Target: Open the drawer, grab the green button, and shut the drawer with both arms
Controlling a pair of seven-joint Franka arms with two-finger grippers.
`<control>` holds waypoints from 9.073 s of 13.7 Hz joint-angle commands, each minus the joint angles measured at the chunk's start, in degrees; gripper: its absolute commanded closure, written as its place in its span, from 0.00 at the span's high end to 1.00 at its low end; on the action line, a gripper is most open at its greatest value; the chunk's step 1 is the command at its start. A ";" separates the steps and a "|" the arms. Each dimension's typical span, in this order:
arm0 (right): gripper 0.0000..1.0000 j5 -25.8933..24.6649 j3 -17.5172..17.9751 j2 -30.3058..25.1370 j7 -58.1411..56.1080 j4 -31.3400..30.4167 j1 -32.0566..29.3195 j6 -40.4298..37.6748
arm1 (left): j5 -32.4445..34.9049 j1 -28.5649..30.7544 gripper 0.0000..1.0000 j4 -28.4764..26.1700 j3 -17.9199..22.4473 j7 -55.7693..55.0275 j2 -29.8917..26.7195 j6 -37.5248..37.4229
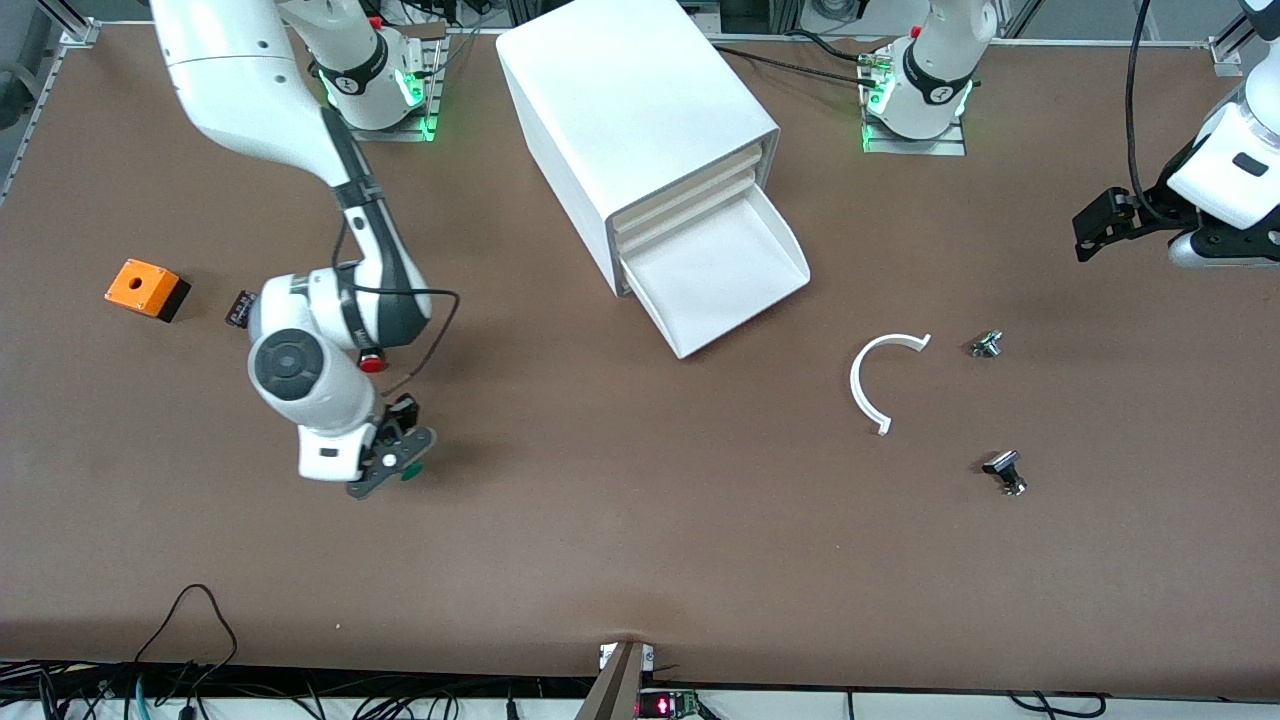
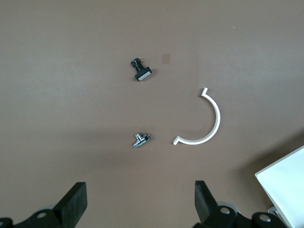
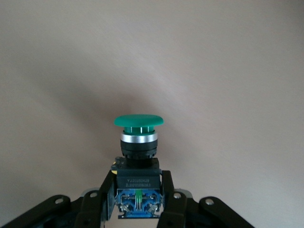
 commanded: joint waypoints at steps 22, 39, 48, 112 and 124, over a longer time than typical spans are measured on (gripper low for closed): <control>1.00 5.81 1.72 -5.18 -26.08 -19.93 -10.31 11.24 | 0.65 -0.14 1.00 0.24 0.03 -0.36 -1.64 -2.51; 1.00 8.10 5.49 -14.84 -10.13 7.75 -8.64 -27.50 | 2.67 -2.43 1.00 0.24 -0.14 -0.26 2.57 -5.92; 1.00 -2.01 9.11 -25.90 4.41 4.42 -16.97 -33.13 | -4.71 -12.96 1.00 -8.00 -0.23 -30.74 10.58 7.74; 1.00 -1.13 6.38 -38.40 12.67 -0.94 -19.98 -46.06 | -1.29 -6.82 1.00 -3.37 9.69 5.26 0.12 0.13; 1.00 -1.04 6.12 -38.22 12.24 -0.94 -20.06 -45.36 | -1.20 -3.92 1.00 2.88 10.23 5.44 3.72 -0.22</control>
